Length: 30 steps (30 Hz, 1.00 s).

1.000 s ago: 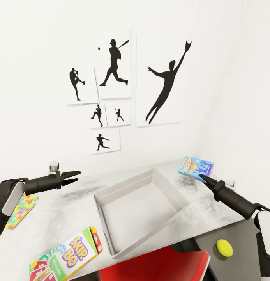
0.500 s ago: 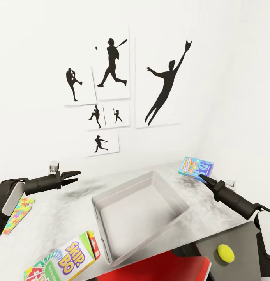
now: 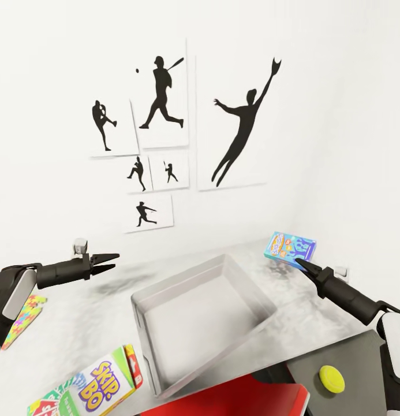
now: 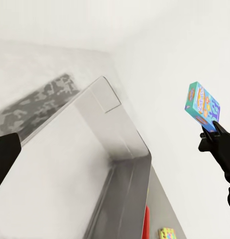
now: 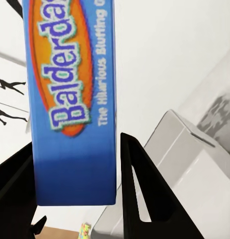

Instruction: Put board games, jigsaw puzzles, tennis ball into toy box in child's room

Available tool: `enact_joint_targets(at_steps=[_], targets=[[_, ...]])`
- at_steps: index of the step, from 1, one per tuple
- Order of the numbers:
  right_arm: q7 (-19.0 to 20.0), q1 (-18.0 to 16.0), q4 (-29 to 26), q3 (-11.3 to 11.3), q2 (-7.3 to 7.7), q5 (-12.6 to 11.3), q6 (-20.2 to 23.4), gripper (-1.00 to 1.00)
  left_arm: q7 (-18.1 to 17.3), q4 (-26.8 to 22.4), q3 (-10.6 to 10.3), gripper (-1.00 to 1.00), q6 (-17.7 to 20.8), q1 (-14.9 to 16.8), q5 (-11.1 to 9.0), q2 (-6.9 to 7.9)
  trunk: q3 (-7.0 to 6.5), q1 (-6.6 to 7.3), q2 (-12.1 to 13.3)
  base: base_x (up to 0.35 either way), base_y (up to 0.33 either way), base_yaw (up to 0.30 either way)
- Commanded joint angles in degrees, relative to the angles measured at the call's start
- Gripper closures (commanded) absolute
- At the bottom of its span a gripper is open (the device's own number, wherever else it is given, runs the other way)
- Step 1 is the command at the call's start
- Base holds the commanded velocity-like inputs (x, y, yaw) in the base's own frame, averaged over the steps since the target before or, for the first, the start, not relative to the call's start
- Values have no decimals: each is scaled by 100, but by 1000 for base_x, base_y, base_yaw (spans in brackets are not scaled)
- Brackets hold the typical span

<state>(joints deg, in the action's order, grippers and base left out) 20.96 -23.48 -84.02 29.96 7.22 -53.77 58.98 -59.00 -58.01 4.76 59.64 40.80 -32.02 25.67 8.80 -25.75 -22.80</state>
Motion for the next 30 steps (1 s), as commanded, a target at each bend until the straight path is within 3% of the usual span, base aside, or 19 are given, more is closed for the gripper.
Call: enact_joint_targets(at_steps=[1,16,22,25,30], targets=[[59,-7,0,10,-1,49,25,100,-24,1,1,-100,21,6,12,3,12,-4,-12,7,-12,0],[65,14,0,7,-7,65,24,100,-57,0,-21,-100,21,1,10,8,12,-4,-12,1,-2,0],[64,14,0,-29,-20,63,21,100,-125,0,12,-100,24,-12,-35,72,12,-4,-12,0,0,0],[66,15,-7,-50,-48,55,32,100,-368,6,27,-100,22,-43,-40,184,12,-4,-12,0,0,0],[66,45,-71,-88,-94,35,80,100,-1169,44,33,-100,15,-135,13,533,12,-4,-12,0,0,0]])
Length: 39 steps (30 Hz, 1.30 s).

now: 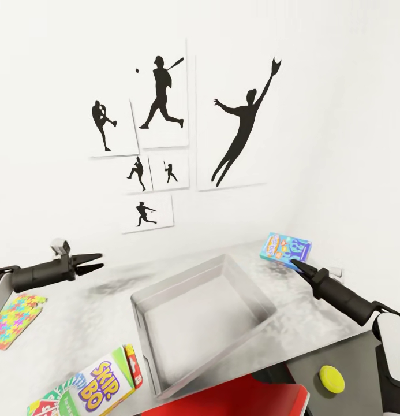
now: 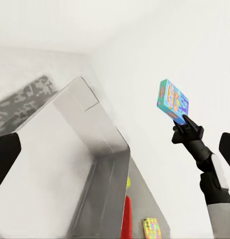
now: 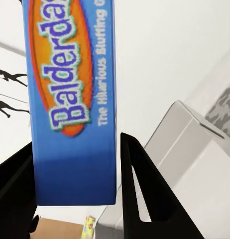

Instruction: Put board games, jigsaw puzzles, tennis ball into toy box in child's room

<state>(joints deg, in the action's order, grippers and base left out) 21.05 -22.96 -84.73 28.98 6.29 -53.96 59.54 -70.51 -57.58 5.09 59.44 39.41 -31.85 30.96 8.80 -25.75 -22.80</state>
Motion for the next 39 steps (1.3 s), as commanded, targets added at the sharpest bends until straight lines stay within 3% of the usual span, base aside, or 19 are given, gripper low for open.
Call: enact_joint_targets(at_steps=[1,4,7,13,18,27,32,39], targets=[[57,-5,-7,-6,-3,50,28,100,-104,10,0,-100,31,-14,1,45,12,-4,-12,0,0,0],[64,0,-70,-285,-11,33,37,100,-438,36,4,-100,9,-197,16,231,12,-4,-12,0,0,0],[65,2,-242,-584,-14,28,26,100,-527,53,13,-100,-12,-365,20,314,12,-4,-12,0,0,0],[71,2,-395,-1054,-29,29,-4,100,-556,92,25,-100,-35,-552,18,372,12,-4,-12,0,0,0],[75,-1,-423,-1399,-125,38,-19,100,-543,210,27,-100,-79,-578,21,383,12,-4,-12,0,0,0],[75,-6,-536,-1711,-343,35,10,100,-533,259,30,-100,-133,-583,28,387,12,-4,-12,0,0,0],[99,16,-537,-1896,-383,31,10,100,-527,264,27,-100,-134,-583,30,393,12,-4,-12,0,0,0],[118,451,-536,-1896,-407,36,-47,100,-526,265,35,-100,-135,-582,30,394,12,-4,-12,0,0,0]])
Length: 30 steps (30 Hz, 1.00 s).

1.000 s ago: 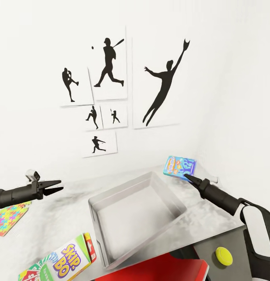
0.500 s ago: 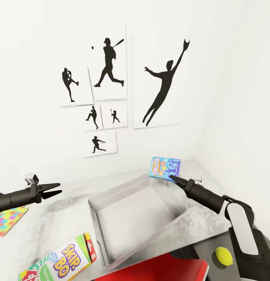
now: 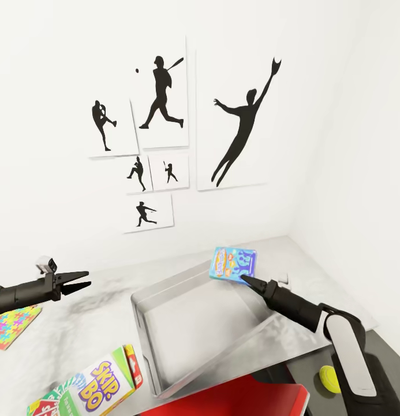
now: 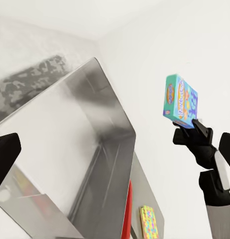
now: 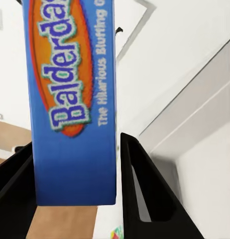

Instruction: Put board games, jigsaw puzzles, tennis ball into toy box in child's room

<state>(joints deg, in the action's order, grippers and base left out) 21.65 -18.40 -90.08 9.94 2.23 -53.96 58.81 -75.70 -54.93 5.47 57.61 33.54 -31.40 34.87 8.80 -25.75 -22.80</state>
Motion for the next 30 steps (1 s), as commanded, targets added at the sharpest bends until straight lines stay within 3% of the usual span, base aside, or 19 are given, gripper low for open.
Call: enact_joint_targets(at_steps=[1,16,24,30], targets=[[58,7,-1,10,-2,35,23,100,-6,0,-2,-100,48,4,-15,2,12,-4,-12,0,0,0],[-137,73,-9,62,-117,-143,41,100,-11,0,-2,-100,48,3,-20,10,12,-4,-12,0,0,0],[-824,48,-23,70,-157,-161,17,100,-2,0,-2,-100,48,5,-24,28,12,-4,-12,0,0,0],[-1711,20,-43,65,-423,-202,15,100,2,0,-2,-100,48,8,-24,41,12,-4,-12,0,0,0]])
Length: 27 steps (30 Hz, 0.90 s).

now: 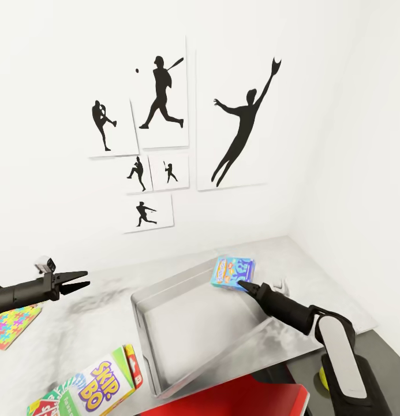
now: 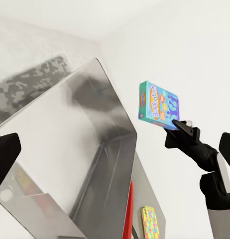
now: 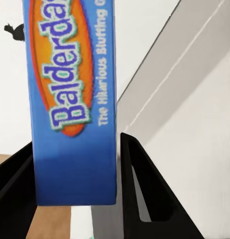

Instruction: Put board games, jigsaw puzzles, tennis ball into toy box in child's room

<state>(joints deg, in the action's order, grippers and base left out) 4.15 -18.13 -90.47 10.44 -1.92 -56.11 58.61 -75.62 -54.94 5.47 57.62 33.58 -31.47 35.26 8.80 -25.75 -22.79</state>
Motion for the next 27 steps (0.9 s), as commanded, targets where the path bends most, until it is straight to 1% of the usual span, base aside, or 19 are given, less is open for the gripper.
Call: enact_joint_targets(at_steps=[1,2,5,7,14,18,22,25,27], targets=[[-127,-13,-4,10,-79,-21,36,100,-6,0,-3,-100,48,3,-17,4,12,-3,-13,0,0,0],[-264,-17,-4,4,-153,-49,36,100,-6,0,-3,-100,48,2,-17,5,12,-3,-13,0,0,0],[-478,-38,-5,-9,-308,-84,40,100,0,0,-3,-100,46,3,-17,6,12,-3,-13,0,0,0],[-555,-78,-5,-18,-352,-96,46,100,2,0,-3,-100,47,3,-17,7,12,-3,-13,0,0,0],[-654,-119,-5,-45,-393,-191,59,100,1,0,-3,-100,47,1,-15,7,12,-3,-13,0,0,0],[-799,-117,-5,-49,-413,-221,62,100,-2,0,-3,-100,47,1,-14,7,12,-3,-13,0,0,0],[-1081,-87,-5,-50,-552,-232,59,100,2,6,-3,-100,41,2,-16,7,12,-3,-13,0,0,0],[-1145,-75,-5,-50,-595,-235,59,100,3,8,-3,-100,40,2,-16,7,12,-3,-13,0,0,0],[-1189,-69,-5,-51,-618,-293,60,100,3,9,-3,-100,39,4,-15,7,12,-3,-13,0,0,0]])
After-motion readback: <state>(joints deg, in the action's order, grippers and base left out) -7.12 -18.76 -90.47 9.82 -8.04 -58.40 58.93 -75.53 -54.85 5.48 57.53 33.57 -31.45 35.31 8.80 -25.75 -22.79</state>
